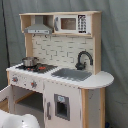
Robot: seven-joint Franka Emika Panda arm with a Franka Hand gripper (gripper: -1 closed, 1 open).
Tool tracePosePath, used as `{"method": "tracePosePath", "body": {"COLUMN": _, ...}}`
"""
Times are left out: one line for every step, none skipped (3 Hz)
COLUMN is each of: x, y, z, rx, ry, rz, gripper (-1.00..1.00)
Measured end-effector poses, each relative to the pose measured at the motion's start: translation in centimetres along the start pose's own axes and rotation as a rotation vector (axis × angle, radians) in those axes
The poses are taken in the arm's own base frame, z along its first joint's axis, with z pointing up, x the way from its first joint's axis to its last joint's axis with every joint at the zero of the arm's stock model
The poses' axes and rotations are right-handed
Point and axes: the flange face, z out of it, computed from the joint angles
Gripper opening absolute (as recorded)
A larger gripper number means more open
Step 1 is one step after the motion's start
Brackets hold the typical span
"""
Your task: Play with the kitchen
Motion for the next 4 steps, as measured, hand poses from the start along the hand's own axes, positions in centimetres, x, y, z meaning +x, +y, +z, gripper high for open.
{"method": "tracePosePath", "body": {"x": -1.2, "y": -1.4, "z": 0.4, "rx": 0.015, "ry": -0.019, "rz": 0.09, "gripper": 1.0}}
{"method": "tracePosePath", "body": {"x": -2.0, "y": -2.1, "z": 1.1, "rx": 0.03, "ry": -0.039, "rz": 0.18, "gripper": 1.0}}
{"method": "tracePosePath", "body": {"x": -2.6, "y": -2.6, "z": 1.9, "rx": 0.054, "ry": -0.058, "rz": 0.279, "gripper": 1.0}}
{"method": "tracePosePath", "body": {"x": -3.6, "y": -3.7, "z": 2.4, "rx": 0.087, "ry": -0.092, "rz": 0.369, "gripper": 1.0}}
